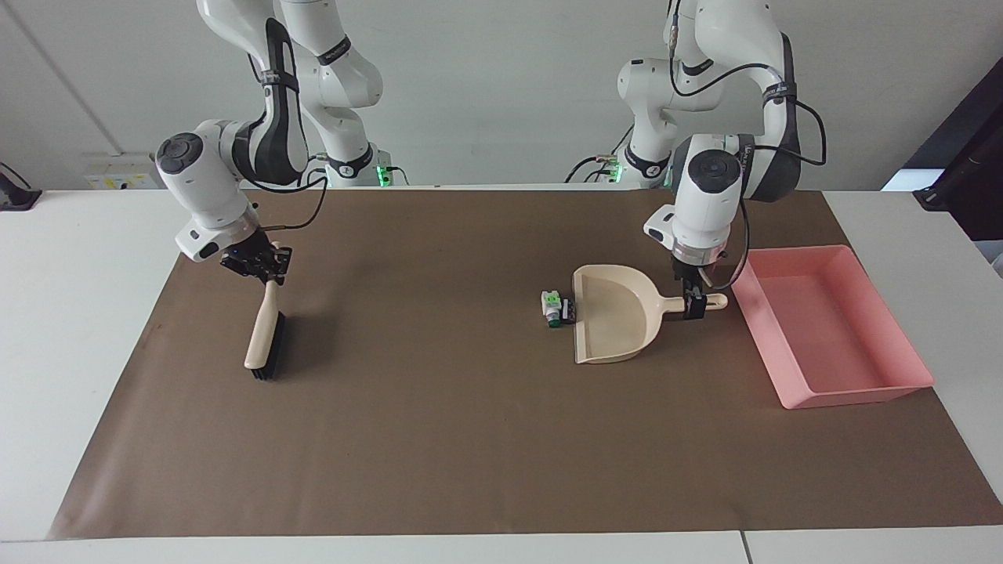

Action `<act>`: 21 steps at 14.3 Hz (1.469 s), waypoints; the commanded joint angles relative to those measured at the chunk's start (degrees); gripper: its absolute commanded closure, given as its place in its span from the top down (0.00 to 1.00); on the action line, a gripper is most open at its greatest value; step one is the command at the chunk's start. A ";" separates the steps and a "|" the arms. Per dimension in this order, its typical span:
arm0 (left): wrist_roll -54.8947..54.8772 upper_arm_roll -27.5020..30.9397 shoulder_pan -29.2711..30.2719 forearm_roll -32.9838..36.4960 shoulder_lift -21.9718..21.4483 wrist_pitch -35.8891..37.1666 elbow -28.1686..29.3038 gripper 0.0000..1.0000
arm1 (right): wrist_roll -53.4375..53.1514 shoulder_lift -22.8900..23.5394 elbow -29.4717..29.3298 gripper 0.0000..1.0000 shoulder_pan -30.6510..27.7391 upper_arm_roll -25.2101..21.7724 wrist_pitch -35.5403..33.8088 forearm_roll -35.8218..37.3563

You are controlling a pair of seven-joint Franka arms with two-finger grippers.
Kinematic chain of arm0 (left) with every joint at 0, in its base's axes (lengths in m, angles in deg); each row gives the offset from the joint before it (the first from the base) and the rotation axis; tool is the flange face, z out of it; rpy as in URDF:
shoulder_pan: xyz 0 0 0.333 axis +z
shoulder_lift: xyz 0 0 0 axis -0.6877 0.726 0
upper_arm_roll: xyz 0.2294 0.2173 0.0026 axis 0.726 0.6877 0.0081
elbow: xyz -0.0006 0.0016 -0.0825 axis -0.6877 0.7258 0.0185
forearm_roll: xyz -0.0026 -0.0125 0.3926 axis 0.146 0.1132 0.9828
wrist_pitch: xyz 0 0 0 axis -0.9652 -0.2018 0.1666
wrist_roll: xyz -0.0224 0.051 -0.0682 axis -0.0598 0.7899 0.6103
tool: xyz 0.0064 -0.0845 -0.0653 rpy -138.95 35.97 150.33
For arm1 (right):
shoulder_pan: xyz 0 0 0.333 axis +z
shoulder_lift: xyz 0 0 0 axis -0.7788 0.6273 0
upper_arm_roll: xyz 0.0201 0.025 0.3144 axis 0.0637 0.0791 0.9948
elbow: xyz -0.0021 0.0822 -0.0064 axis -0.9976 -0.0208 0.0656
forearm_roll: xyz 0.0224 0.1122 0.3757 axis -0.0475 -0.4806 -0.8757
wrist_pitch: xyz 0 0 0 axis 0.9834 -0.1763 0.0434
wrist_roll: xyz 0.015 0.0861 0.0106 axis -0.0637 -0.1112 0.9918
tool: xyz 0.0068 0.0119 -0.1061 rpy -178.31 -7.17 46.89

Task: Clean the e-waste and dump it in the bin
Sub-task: 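Lift the beige brush with the right gripper and carry it toward the dustpan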

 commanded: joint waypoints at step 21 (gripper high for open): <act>5.03 0.03 -1.09 6.37 0.56 -5.72 3.52 0.02 | -45.99 6.83 -18.28 0.00 44.53 0.99 -8.18 -0.78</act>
